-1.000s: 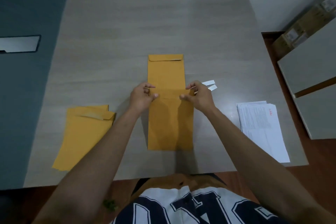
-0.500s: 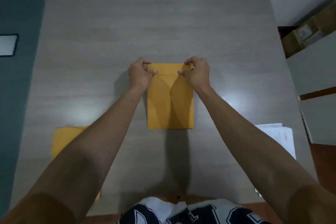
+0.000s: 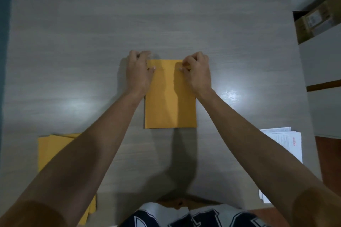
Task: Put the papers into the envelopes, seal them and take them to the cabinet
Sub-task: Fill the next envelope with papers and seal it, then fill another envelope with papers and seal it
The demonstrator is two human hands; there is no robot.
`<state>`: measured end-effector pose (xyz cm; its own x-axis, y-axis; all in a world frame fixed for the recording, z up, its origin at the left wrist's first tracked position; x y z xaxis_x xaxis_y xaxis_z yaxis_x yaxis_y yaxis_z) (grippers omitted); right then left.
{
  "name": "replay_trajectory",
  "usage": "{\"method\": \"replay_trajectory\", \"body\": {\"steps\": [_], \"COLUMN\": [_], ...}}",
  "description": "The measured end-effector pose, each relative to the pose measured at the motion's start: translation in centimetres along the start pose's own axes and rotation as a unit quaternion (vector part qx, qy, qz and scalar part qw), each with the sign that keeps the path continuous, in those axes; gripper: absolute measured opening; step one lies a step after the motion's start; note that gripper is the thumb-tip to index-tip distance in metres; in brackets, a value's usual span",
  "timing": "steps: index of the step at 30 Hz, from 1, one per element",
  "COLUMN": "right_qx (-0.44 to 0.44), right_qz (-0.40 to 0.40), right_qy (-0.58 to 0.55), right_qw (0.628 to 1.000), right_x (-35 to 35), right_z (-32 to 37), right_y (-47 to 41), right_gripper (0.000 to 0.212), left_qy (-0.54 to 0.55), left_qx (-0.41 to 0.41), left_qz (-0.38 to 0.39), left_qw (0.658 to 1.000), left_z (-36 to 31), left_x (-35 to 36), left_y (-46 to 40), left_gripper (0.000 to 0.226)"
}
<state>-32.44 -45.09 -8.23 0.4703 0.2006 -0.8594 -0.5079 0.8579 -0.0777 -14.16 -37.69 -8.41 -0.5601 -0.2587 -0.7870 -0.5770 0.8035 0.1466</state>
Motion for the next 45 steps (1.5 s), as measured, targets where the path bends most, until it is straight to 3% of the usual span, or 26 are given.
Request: {"method": "replay_trajectory", "body": {"steps": [2,4,8,12,17,22,25,28,35,41,45], "right_qx": [-0.049,-0.065,-0.088,-0.079,-0.075,-0.052,-0.037,-0.046,-0.082,-0.136,-0.169], "right_qz": [0.021,0.054,0.141,0.192,0.256,0.271,0.273,0.214,0.161,0.198,0.217], "right_qy": [0.049,0.072,0.1,0.093,0.111,0.15,0.203,0.254,0.19,0.172,0.15], "right_qw": [0.997,0.994,0.981,0.974,0.957,0.949,0.94,0.942,0.965,0.955,0.95], "right_x": [0.4,0.8,1.5,1.2,1.1,1.2,1.4,0.3,0.8,4.8,7.4], "right_z": [0.8,1.3,1.2,1.0,1.1,1.9,3.0,4.3,8.6,14.3,17.8], "right_y": [0.3,0.7,2.1,2.3,1.9,1.5,2.0,3.0,9.1,14.7,17.9], "right_gripper": [0.019,0.025,0.047,0.065,0.077,0.078,0.07,0.048,0.043,0.045,0.046], "left_qy": [-0.069,-0.133,-0.198,-0.23,-0.266,-0.296,-0.316,-0.297,-0.213,-0.21,-0.151], "left_qx": [0.108,0.154,0.147,0.143,0.135,0.115,0.117,0.102,0.004,-0.063,-0.129], "left_qz": [0.017,0.06,0.104,0.11,0.119,0.142,0.126,0.099,0.07,0.017,-0.051], "left_qw": [0.992,0.977,0.964,0.956,0.947,0.938,0.933,0.944,0.974,0.975,0.979], "left_z": [-1.0,-1.0,0.5,0.6,0.6,-0.4,-1.2,-1.0,6.1,12.2,15.9], "left_x": [0.4,1.4,2.5,2.6,2.9,2.4,1.5,0.2,-2.9,-6.9,-10.2], "left_y": [1.3,2.6,3.6,3.2,3.4,3.9,4.8,6.0,12.1,18.3,23.1], "left_gripper": [0.039,0.041,0.089,0.105,0.106,0.104,0.096,0.085,0.076,0.075,0.071]}}
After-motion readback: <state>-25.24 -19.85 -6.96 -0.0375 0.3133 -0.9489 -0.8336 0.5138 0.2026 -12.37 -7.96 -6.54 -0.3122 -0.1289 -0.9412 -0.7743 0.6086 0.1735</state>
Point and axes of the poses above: each hand's wrist, its own y-axis away from the middle knuckle, its own x-axis out of the palm, z = x × y, the point moved 6 cm from there along -y, towards the middle knuckle, and after that the axes turned 10 degrees about -x, right-handed, at the moved point
